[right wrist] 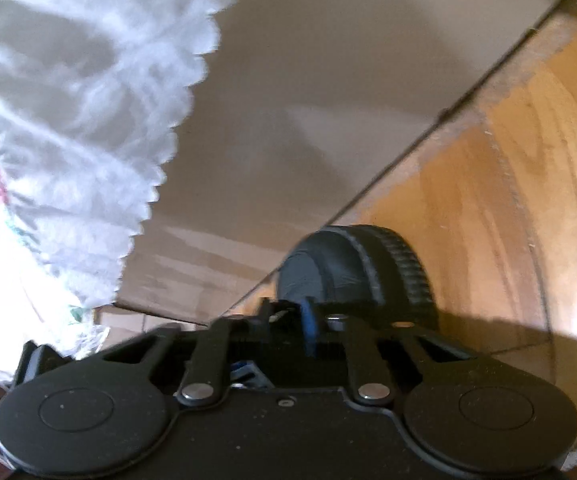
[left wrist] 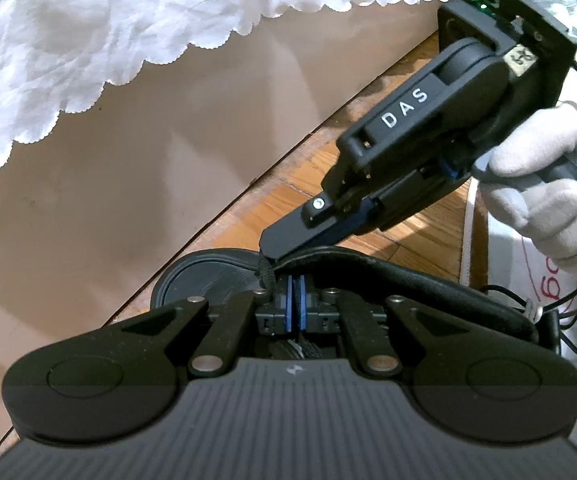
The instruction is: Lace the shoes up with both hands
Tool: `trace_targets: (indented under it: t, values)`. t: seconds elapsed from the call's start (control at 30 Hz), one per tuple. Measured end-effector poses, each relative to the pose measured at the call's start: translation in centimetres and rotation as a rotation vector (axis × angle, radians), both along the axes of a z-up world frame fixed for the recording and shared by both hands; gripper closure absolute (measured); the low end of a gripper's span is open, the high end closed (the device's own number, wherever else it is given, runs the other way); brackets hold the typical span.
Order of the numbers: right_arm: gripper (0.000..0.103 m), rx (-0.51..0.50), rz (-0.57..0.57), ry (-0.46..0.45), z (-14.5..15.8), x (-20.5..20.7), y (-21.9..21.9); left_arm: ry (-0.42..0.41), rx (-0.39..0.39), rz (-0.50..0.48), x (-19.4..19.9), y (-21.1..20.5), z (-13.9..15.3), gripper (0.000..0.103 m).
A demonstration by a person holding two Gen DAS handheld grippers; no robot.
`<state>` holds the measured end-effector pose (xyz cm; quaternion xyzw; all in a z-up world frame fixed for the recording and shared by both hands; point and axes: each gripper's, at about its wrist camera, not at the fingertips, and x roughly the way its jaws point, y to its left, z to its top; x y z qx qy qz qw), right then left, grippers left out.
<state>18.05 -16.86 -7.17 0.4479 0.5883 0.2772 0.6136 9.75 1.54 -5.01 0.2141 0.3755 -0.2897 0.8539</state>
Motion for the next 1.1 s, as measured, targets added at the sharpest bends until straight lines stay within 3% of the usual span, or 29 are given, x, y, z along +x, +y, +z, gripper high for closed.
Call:
trace_targets:
  t: [0.03,0.17,0.3,0.4,0.8,1.1]
  values:
    - [0.098,-0.022,0.009,-0.023,0.2,0.0,0.0,-0.003,0.001,0.003,0.0,0.0,0.0,0.097]
    - [0.098,-0.04,-0.013,-0.056,0.6,0.1,-0.6,-0.021,-0.025,0.027,-0.6,0.6,0.9,0.096]
    - [0.098,-0.062,-0.038,-0.092,1.3,0.3,-1.2,-0.03,-0.063,0.061,-1.6,1.6,2.3,0.079]
    - [0.098,-0.107,-0.058,-0.13,2.0,0.5,-2.1,-0.046,-0.086,0.089,-3.1,2.9,3.4,0.073]
    - [0.099,-0.472,-0.085,-0.446,8.3,0.8,-5.2,0.061,-0.257,0.363,-5.2,10.3,3.7,0.067]
    - [0.099,-0.73,-0.111,-0.678,12.6,0.6,-6.8,0.077,-0.25,0.376,-5.5,10.8,3.3,0.064]
